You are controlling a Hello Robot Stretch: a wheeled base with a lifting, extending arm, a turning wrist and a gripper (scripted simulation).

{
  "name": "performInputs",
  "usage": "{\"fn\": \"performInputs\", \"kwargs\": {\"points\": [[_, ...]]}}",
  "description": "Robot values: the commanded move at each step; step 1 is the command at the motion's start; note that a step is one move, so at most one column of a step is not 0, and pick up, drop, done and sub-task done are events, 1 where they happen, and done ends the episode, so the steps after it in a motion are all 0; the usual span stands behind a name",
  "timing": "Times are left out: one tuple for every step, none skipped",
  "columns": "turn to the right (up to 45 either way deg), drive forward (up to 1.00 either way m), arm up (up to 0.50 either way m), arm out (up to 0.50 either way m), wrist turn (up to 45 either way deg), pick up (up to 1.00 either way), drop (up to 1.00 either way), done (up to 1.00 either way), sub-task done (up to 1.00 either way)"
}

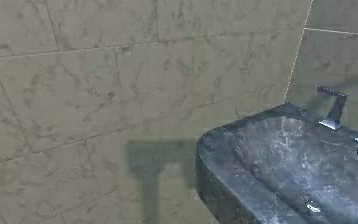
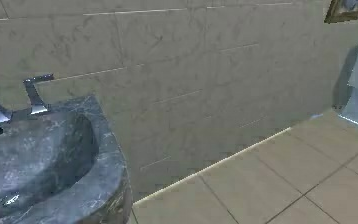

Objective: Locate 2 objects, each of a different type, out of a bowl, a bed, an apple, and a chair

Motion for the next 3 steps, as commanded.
{"fn": "performInputs", "kwargs": {"points": [[-45.0, 0.00, 0.00, 0.00, 0.0, 0.00, 0.00, 0.00, 0.00], [-45.0, 0.00, 0.00, 0.00, 0.0, 0.00, 0.00, 0.00, 0.00], [-30.0, 0.00, 0.00, 0.00, 0.0, 0.00, 0.00, 0.00, 0.00]]}}
